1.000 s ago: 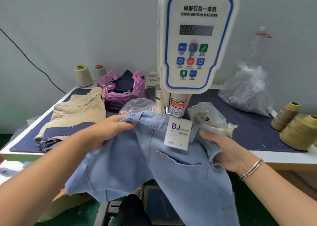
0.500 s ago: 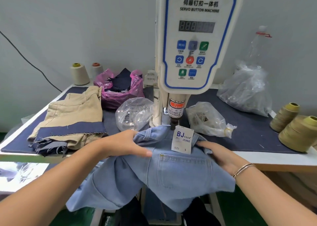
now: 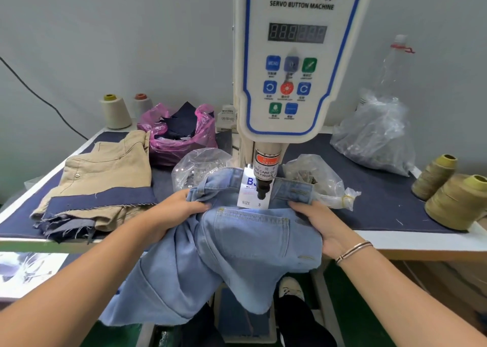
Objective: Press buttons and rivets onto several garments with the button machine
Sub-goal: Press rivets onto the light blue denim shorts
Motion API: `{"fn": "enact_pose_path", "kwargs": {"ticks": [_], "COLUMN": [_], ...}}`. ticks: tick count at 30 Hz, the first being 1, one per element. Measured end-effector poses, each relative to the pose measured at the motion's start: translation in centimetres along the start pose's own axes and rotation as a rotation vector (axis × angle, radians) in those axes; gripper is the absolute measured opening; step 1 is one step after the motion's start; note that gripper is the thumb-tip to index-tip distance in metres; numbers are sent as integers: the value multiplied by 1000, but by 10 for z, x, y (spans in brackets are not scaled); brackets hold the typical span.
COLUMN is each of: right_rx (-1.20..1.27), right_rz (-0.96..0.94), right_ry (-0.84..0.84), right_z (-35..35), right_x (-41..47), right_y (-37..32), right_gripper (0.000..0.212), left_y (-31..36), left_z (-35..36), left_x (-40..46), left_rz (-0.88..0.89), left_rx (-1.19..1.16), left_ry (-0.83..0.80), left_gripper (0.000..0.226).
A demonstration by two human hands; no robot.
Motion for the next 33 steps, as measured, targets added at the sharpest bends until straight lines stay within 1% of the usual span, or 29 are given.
{"fn": "enact_pose_path", "kwargs": {"ticks": [2, 5, 7, 9, 10, 11, 13, 15, 17, 19, 21, 23, 25, 27, 29, 31, 33], "right_rx": [-55, -153, -131, -107, -92, -73, 5, 96, 125, 139, 35, -96, -94, -28, 30, 56, 108], "right_rz": [-40, -98, -106, -82, -70, -66, -37, 40, 92, 121, 140, 157, 126, 40, -5, 22, 114], "right_ry": [57, 148, 135, 99, 89, 90, 116, 105, 85, 72, 83, 111, 135, 162, 207, 219, 192], "right_z": [4, 8, 13, 17, 18, 19, 19, 24, 30, 33, 32, 27, 23, 22, 20, 20, 23], "right_x": [5, 10, 12, 13, 13, 13, 16, 19, 22, 22, 19, 15, 12, 7, -1, -9, -20], "right_y": [-9, -25, -27, -22, -18, -16, -14, -14, -18, -18, -9, 5, 16, 19, 22, 30, 42], "right_gripper": [16, 20, 21, 20, 21, 21, 24, 31, 36, 34, 27, 28, 28, 23, 21, 25, 29], "left_y": [1, 4, 5, 3, 1, -1, -4, -1, 4, 5, -2, -8, -10, -9, -9, -10, -15], "left_z": [0, 0, 3, 7, 7, 6, 2, 2, 6, 9, 11, 15, 16, 15, 11, 8, 6], "left_x": [2, 5, 7, 10, 11, 13, 19, 24, 28, 27, 19, 9, 4, 2, 1, -4, -6], "left_rz": [38, 64, 47, 23, 17, 17, 26, 16, 7, -35, -127, -226, -272, -249, -152, -74, -89], "left_rx": [-27, -148, -172, -148, -146, -152, -146, -188, -341, -425, -320, -164, -107, -159, -214, -209, -218], "left_ry": [9, -5, -33, -52, -30, 17, 130, 180, 140, 64, -16, -115, -158, -186, -218, -257, -272], "left_gripper": [17, 20, 25, 42, 47, 45, 36, 31, 23, 22, 29, 31, 32, 29, 21, 23, 29]}}
Point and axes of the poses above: each hand's wrist, its own x-axis towards the middle knuckle, its own z-axis out of the palm, y = z × x, the point moved 6 cm from there along x, towards the middle knuckle, and after that the axes turned 12 degrees about -x, right-handed, at the moved point
